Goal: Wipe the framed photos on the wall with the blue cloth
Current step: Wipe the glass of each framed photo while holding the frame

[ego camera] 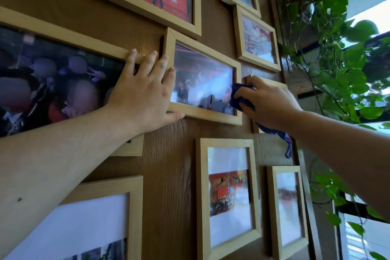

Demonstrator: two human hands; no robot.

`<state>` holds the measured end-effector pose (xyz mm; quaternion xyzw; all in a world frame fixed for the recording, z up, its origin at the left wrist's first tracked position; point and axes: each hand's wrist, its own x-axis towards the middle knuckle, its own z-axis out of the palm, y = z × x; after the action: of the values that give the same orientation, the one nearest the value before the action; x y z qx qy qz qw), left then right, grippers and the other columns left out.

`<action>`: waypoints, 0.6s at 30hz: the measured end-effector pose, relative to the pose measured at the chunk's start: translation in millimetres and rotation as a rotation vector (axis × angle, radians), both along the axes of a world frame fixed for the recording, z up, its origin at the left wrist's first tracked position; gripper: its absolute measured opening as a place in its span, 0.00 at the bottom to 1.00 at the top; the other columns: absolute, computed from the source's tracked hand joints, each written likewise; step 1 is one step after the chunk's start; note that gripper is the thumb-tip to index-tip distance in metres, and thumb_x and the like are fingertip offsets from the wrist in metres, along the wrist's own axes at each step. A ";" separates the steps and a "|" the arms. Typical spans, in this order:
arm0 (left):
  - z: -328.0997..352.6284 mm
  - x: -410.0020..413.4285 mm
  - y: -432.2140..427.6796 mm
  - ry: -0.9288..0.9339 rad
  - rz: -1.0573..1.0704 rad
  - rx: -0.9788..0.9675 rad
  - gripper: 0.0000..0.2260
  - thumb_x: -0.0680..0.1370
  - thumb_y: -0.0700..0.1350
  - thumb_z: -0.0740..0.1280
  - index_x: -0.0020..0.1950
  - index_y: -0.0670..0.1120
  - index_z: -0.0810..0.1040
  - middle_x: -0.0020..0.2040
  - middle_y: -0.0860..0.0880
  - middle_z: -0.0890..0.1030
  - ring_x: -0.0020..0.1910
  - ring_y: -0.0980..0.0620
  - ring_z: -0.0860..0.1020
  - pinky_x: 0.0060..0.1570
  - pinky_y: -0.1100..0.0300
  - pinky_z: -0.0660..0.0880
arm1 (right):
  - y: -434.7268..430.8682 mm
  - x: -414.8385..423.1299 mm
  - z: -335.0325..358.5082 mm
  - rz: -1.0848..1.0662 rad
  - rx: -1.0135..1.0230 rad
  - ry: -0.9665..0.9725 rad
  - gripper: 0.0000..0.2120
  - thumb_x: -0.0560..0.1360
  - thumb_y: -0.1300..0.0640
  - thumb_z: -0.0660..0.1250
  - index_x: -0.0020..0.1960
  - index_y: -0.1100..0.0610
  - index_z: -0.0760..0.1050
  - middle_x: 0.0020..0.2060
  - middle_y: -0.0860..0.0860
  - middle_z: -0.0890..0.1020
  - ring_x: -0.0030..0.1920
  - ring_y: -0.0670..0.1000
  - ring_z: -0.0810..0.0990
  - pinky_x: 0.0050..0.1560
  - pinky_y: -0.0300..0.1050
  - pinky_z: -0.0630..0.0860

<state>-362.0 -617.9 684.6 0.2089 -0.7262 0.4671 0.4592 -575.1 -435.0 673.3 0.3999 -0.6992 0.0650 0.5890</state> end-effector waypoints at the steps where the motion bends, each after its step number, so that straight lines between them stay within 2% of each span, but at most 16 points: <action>1: -1.6 1.5 1.5 -0.012 -0.016 -0.002 0.45 0.69 0.74 0.54 0.75 0.42 0.57 0.76 0.39 0.58 0.75 0.39 0.54 0.71 0.35 0.52 | 1.8 3.6 0.1 0.012 -0.023 -0.006 0.17 0.77 0.45 0.56 0.63 0.48 0.69 0.59 0.54 0.71 0.43 0.56 0.78 0.36 0.46 0.69; 4: -5.1 6.3 9.5 -0.034 -0.098 -0.016 0.44 0.70 0.72 0.53 0.75 0.41 0.58 0.75 0.38 0.61 0.74 0.39 0.56 0.71 0.37 0.56 | 5.2 11.7 3.6 0.024 -0.067 -0.028 0.15 0.78 0.46 0.58 0.63 0.48 0.70 0.57 0.54 0.72 0.38 0.56 0.76 0.34 0.45 0.66; 6: -8.0 7.6 17.4 -0.055 -0.162 -0.016 0.44 0.70 0.72 0.51 0.75 0.41 0.57 0.75 0.38 0.62 0.74 0.39 0.57 0.71 0.39 0.58 | 5.8 14.9 7.0 0.032 -0.090 -0.035 0.15 0.77 0.47 0.59 0.62 0.48 0.71 0.55 0.53 0.73 0.38 0.58 0.76 0.33 0.46 0.68; 10: -16.5 0.0 35.0 -0.153 -0.263 0.000 0.43 0.72 0.72 0.51 0.76 0.43 0.53 0.77 0.40 0.58 0.76 0.41 0.54 0.73 0.41 0.55 | 10.2 19.0 6.0 0.060 -0.176 -0.077 0.14 0.76 0.48 0.60 0.60 0.48 0.72 0.53 0.53 0.73 0.39 0.58 0.77 0.34 0.48 0.73; 13: -20.2 -7.8 46.7 -0.179 -0.290 -0.036 0.42 0.73 0.72 0.51 0.76 0.44 0.52 0.77 0.40 0.58 0.76 0.41 0.54 0.73 0.41 0.55 | 19.1 14.1 2.0 0.094 -0.224 -0.094 0.13 0.77 0.48 0.61 0.59 0.49 0.72 0.53 0.52 0.73 0.39 0.57 0.75 0.35 0.47 0.72; 18: -21.6 -36.4 64.1 -0.238 -0.260 -0.073 0.41 0.74 0.71 0.51 0.76 0.44 0.53 0.77 0.41 0.58 0.76 0.41 0.54 0.73 0.42 0.55 | 45.8 -17.5 -0.5 0.143 -0.332 -0.121 0.12 0.76 0.48 0.62 0.59 0.47 0.72 0.53 0.51 0.73 0.41 0.58 0.77 0.38 0.49 0.75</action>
<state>-398.4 -553.9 663.0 0.0399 -0.7789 0.4511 0.4339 -592.6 -389.2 672.8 0.3412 -0.6829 0.2447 0.5978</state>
